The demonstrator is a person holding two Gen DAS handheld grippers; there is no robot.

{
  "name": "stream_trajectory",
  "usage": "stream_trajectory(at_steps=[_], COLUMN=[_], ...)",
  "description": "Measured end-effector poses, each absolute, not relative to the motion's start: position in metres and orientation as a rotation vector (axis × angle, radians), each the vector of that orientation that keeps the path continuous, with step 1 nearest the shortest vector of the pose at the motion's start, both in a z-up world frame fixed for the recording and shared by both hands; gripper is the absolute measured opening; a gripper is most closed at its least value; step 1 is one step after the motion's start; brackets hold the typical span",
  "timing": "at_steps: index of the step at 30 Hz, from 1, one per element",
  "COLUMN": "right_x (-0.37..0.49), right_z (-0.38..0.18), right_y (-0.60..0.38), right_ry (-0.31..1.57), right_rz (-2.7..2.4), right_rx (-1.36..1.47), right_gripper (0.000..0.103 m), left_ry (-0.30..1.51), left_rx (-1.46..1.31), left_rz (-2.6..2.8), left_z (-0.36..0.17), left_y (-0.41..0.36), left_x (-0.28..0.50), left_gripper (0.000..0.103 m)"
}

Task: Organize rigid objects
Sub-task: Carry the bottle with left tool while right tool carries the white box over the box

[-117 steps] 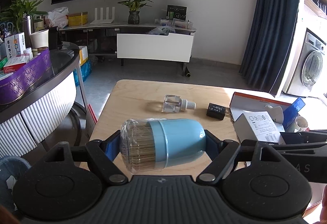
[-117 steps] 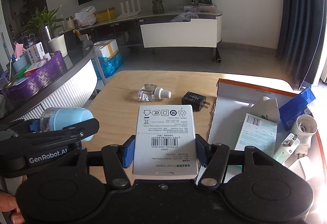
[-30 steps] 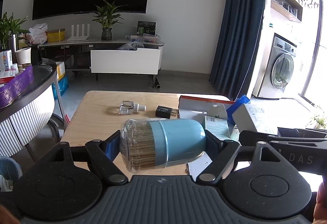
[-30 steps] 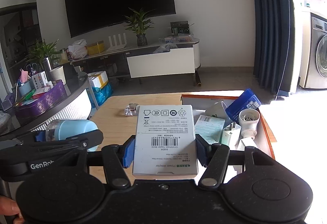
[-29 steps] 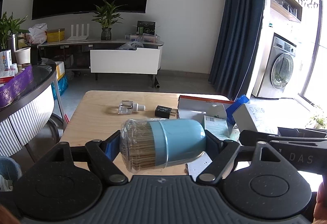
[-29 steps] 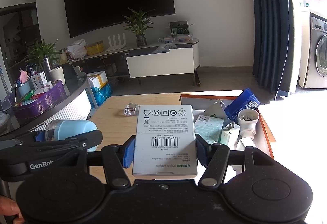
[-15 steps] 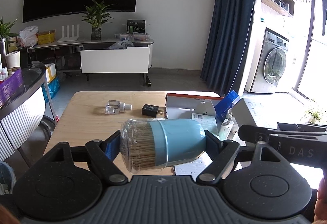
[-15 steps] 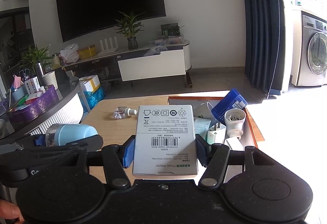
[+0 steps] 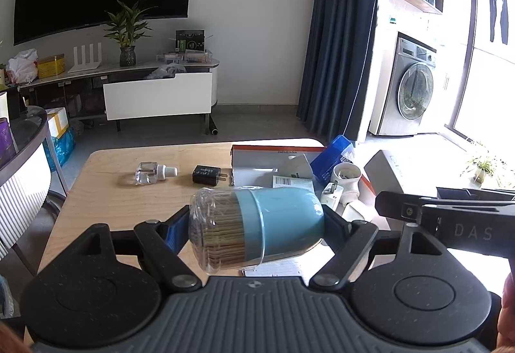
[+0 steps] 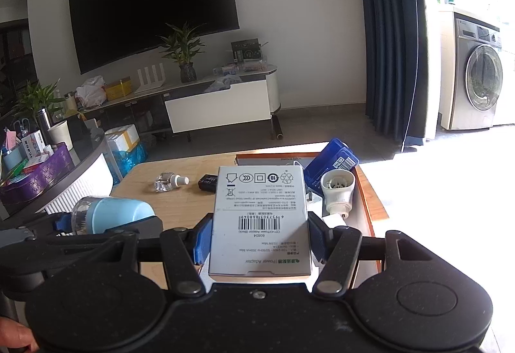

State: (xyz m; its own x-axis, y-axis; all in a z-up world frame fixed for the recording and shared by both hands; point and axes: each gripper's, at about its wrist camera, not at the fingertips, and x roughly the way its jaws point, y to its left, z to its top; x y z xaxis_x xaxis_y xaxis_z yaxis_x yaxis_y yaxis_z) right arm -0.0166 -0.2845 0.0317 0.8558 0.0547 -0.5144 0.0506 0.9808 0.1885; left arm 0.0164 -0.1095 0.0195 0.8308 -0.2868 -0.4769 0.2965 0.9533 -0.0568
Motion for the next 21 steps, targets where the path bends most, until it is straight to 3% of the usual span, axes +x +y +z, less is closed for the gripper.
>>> stream_trajectory(at_steps=[21], right_x=[-0.005], right_z=[0.014], right_y=[-0.322], right_ry=[0.586], right_rz=[-0.112], right_rx=[0.232], right_gripper=[0.071], left_ry=[0.575], left_rx=[0.058], left_rz=[-0.398], left_z=[-0.003], left_y=[-0.153], left_x=[0.039], left_gripper=[0.083])
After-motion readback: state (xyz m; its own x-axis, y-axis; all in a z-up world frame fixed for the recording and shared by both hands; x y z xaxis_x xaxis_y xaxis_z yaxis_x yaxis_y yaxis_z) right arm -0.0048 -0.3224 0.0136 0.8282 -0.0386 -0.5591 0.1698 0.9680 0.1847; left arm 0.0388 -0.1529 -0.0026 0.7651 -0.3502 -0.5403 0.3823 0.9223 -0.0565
